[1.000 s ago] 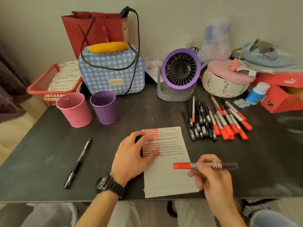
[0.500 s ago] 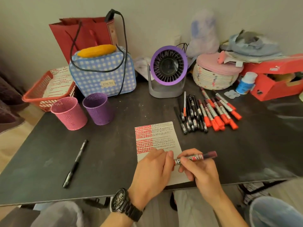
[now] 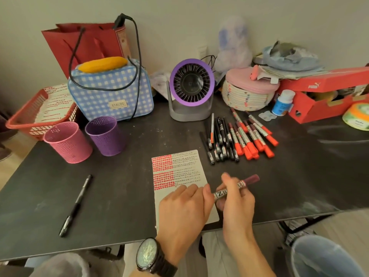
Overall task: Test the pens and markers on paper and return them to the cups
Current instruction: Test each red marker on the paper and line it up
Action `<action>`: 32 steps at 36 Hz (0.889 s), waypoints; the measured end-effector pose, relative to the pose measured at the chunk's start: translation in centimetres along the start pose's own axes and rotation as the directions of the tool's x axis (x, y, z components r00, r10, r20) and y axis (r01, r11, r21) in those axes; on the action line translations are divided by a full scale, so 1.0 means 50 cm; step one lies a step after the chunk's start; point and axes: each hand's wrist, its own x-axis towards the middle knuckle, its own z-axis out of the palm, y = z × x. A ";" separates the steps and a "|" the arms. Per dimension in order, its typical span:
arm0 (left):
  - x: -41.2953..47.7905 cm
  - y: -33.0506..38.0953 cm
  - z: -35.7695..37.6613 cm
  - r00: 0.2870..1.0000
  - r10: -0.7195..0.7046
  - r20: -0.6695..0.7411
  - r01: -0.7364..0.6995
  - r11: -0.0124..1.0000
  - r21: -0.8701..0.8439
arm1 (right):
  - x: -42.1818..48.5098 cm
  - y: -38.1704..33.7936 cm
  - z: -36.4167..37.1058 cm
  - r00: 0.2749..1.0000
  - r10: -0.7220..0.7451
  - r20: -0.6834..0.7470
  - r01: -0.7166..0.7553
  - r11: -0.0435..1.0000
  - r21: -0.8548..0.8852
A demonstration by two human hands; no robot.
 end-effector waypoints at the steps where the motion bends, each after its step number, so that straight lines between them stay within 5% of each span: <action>1: 0.007 0.006 -0.004 1.000 -0.014 -0.010 0.014 1.000 -0.003 | 0.000 -0.014 0.010 0.999 0.010 -0.036 -0.009 0.999 0.038; 5: 0.024 0.012 -0.021 1.000 -0.028 -0.007 0.028 1.000 0.007 | 0.002 -0.074 0.036 0.970 0.213 0.121 -0.244 0.794 0.557; 9: 0.008 0.007 -0.034 0.999 0.005 0.031 -0.005 1.000 -0.017 | 0.002 -0.094 0.042 0.921 0.366 0.131 -0.364 0.691 0.624; 11: -0.004 0.013 -0.045 0.985 -0.074 0.159 0.082 0.995 -0.049 | -0.007 -0.084 0.047 0.911 0.384 0.153 -0.395 0.697 0.599; 15: -0.049 -0.025 -0.048 0.763 -0.349 0.545 0.452 0.890 -0.062 | 0.010 -0.083 0.005 0.927 0.319 0.198 -0.372 0.703 0.606; 17: -0.076 -0.076 -0.069 0.646 -0.517 0.562 0.702 0.690 -0.173 | 0.046 -0.114 -0.047 0.957 0.252 0.141 -0.280 0.690 0.667; 21: -0.097 -0.147 -0.111 0.572 -0.716 0.401 0.820 0.507 -0.264 | 0.085 -0.146 -0.098 0.954 0.241 0.178 -0.300 0.734 0.610; 23: -0.091 -0.159 -0.112 0.604 -0.699 0.382 0.791 0.472 -0.389 | 0.085 -0.132 -0.081 0.926 0.278 0.256 -0.376 0.742 0.555; 28: -0.055 -0.207 -0.077 0.784 -0.420 0.458 0.585 0.748 -0.315 | 0.065 -0.114 -0.018 0.910 0.314 0.272 -0.403 0.826 0.394; 32: -0.040 -0.246 -0.057 0.827 -0.235 0.510 0.429 0.851 -0.304 | 0.061 -0.098 0.007 0.899 0.367 0.238 -0.399 0.911 0.101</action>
